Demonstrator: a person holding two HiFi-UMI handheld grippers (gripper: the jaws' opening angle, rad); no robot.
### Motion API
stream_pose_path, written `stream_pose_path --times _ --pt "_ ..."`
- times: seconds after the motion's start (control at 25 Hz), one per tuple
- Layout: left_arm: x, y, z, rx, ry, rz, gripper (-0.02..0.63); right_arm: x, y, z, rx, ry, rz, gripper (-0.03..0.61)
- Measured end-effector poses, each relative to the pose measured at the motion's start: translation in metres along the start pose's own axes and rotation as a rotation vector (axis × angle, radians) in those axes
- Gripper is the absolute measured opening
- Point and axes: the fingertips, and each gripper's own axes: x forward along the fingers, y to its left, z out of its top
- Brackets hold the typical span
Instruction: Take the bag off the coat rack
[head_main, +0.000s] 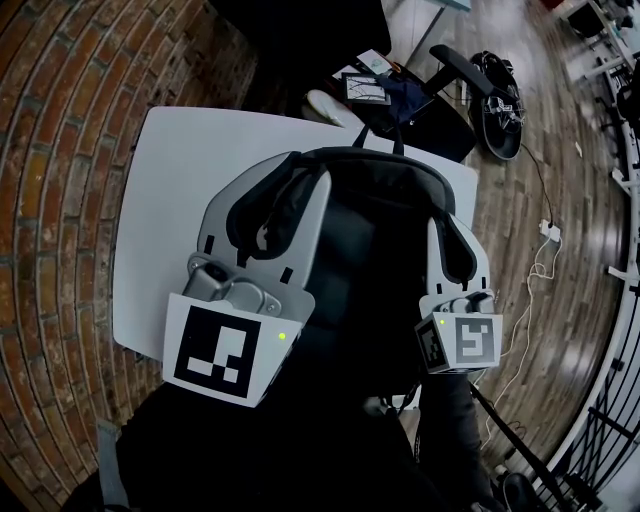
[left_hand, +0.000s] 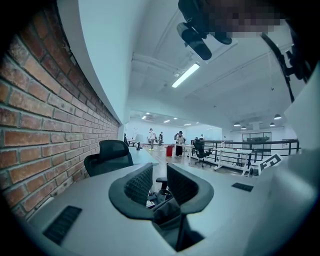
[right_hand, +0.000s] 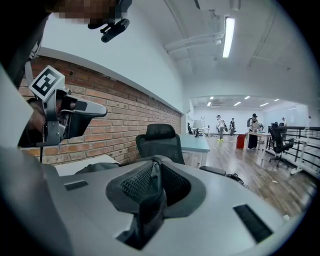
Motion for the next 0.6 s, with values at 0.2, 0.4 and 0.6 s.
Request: stream_pose_path --times 0.2,0.4,0.6 --pt "0.000 0.001 -0.002 -0.002 0.002 -0.001 0.083 0.001 -0.002 -0.002 0.000 -0.006 -0.004 0.057" --pt "0.000 0.002 -0.002 -0.002 0.003 0.001 0.083 0.002 -0.003 -0.006 0.002 -0.021 -0.012 0.057" --pt "0.001 0.004 -0.005 -0.003 0.007 0.005 0.083 0.004 -0.004 -0.014 0.007 -0.029 -0.011 0.057"
